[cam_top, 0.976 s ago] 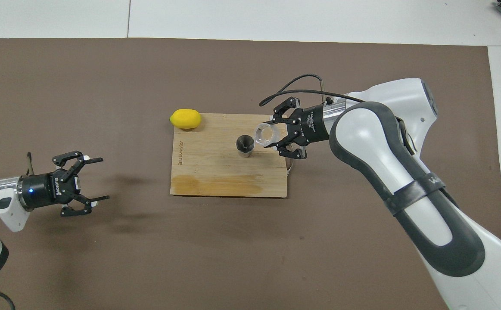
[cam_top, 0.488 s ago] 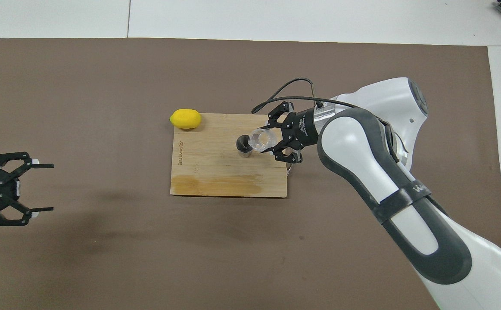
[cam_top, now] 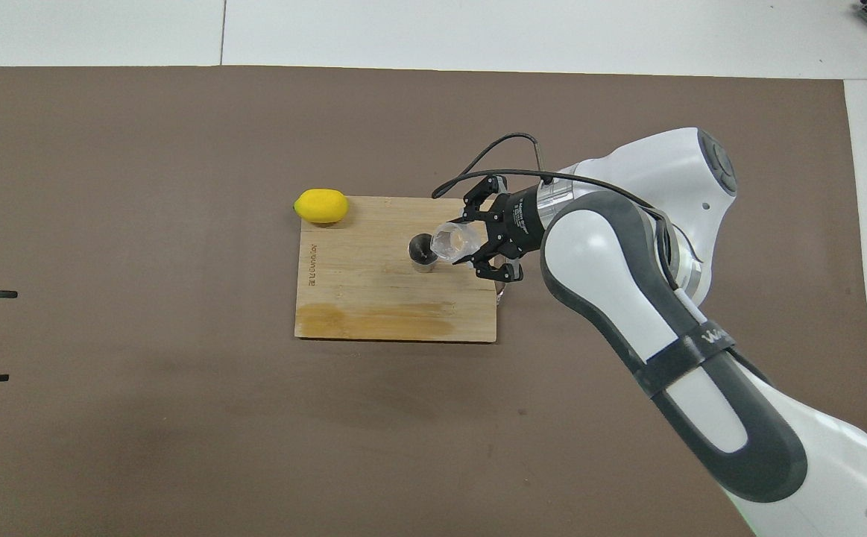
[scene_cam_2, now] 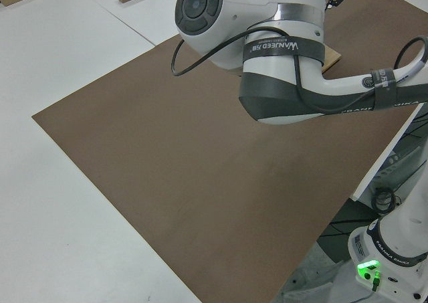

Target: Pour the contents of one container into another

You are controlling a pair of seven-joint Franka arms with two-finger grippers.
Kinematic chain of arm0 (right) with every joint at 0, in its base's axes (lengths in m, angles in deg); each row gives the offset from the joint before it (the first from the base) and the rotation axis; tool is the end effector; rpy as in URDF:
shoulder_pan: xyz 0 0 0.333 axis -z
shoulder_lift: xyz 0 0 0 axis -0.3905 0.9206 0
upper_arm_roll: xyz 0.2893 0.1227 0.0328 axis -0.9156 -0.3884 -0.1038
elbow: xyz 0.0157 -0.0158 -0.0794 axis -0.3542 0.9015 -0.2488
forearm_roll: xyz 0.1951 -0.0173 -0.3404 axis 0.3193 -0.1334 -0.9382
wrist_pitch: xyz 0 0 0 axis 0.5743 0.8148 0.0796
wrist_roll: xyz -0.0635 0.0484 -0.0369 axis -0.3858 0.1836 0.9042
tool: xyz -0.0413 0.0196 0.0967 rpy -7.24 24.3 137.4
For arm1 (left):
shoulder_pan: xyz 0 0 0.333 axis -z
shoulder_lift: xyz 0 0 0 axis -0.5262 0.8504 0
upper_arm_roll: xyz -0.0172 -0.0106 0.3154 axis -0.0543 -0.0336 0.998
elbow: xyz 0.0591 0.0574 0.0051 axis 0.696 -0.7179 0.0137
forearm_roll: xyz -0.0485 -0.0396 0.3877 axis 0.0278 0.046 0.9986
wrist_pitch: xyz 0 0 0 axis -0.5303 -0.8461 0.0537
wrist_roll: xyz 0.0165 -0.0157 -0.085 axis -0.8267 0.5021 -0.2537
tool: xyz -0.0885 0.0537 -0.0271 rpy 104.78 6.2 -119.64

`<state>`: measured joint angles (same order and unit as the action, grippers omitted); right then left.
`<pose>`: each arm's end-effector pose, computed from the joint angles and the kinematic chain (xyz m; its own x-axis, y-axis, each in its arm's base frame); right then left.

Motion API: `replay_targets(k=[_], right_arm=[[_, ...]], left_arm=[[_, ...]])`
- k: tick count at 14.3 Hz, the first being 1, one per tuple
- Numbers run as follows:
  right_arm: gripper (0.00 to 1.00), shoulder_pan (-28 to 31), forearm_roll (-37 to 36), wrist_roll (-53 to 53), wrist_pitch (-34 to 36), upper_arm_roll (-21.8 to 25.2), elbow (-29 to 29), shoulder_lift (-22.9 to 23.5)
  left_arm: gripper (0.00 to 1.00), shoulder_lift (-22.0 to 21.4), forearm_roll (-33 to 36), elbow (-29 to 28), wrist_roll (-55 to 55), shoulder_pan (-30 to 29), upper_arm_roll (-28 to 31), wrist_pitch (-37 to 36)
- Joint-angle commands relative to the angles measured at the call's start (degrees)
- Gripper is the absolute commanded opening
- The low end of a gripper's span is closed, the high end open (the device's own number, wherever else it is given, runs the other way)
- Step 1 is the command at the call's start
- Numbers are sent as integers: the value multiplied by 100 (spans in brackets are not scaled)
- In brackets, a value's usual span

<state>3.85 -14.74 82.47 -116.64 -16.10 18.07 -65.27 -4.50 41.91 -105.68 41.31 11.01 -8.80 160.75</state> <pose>0.6032 0.2602 0.4038 0.1509 -0.7661 -0.6247 -0.9872 -0.1497 -0.0549 0.4660 0.1421 0.5341 -0.0722 -0.7719 0.6317 -0.9972 0.0685 -0.0303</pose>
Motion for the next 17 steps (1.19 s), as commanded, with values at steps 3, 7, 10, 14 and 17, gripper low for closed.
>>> replay_targets(k=[3,7,10,14,17], right_arm=[[0,-64,-390,289,33,12,-149,30],[0,-143,-566,465,33,29,-193,47],[0,-143,-628,631,16,29,-202,56],[0,-160,-760,957,-20,20,-316,100],[0,-187,-769,1045,-55,29,-316,126]], left_arm=[[100,-184,789,501,-1531,61,-638,80],[100,-369,1263,501,-2828,87,-1271,307],[100,-440,1693,606,-3764,87,-1806,467],[100,-502,1774,580,-5796,96,-2361,729],[100,-502,1844,572,-6754,87,-2415,766]])
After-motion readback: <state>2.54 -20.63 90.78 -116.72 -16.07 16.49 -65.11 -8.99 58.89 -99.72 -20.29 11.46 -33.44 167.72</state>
